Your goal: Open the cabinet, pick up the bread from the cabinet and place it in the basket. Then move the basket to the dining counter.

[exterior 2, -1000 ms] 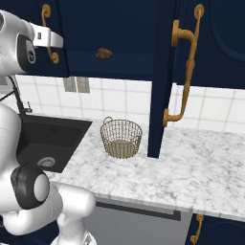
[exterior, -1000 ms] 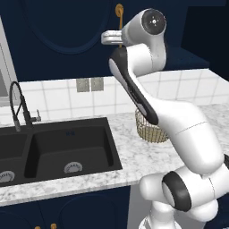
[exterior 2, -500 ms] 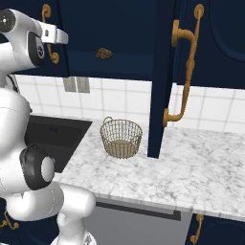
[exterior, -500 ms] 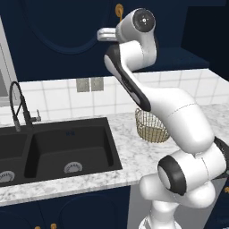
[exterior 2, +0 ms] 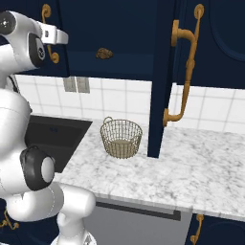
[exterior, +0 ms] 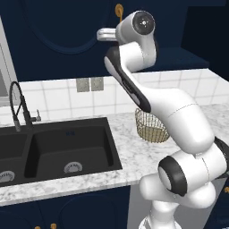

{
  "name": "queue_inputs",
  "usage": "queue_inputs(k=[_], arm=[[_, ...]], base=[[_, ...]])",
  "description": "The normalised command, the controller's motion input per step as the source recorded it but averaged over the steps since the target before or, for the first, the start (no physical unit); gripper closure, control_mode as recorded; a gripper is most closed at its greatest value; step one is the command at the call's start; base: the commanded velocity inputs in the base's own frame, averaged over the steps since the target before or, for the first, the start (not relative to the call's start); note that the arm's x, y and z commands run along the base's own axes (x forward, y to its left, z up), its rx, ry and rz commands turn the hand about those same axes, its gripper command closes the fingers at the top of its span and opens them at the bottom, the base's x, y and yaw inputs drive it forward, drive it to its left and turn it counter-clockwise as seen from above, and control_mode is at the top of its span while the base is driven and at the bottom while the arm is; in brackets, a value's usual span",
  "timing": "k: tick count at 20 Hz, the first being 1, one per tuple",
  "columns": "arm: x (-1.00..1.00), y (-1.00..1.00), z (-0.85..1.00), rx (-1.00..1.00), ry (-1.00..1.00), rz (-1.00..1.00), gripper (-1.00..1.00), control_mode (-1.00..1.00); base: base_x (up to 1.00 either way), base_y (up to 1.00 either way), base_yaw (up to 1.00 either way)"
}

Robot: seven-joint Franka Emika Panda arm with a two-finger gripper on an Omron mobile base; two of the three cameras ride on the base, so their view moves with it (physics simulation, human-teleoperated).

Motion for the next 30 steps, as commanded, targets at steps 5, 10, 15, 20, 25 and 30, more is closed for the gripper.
queue_inputs(k=[5,10,15,20,25,30], arm=[[0.09,0.19,0.00,-0.01,-0.14,-0.01,1.00,-1.00],[-0.61,0.28,0.08,-0.01,-0.08,-0.04,1.00,-1.00],[-1.00,0.18,0.52,0.00,0.07,-0.08,1.00,-1.00],[-1.00,0.23,0.43,0.01,0.03,-0.09,1.00,-1.00],[-1.00,0.43,0.25,0.01,0.00,-0.09,1.00,-1.00],[-1.00,0.74,0.11,0.00,0.00,-0.08,1.00,-1.00]], base=[[0.00,0.00,0.00],[0.00,0.00,0.00],[0.00,0.00,0.00],[0.00,0.00,0.00],[0.00,0.00,0.00],[0.00,0.00,0.00]])
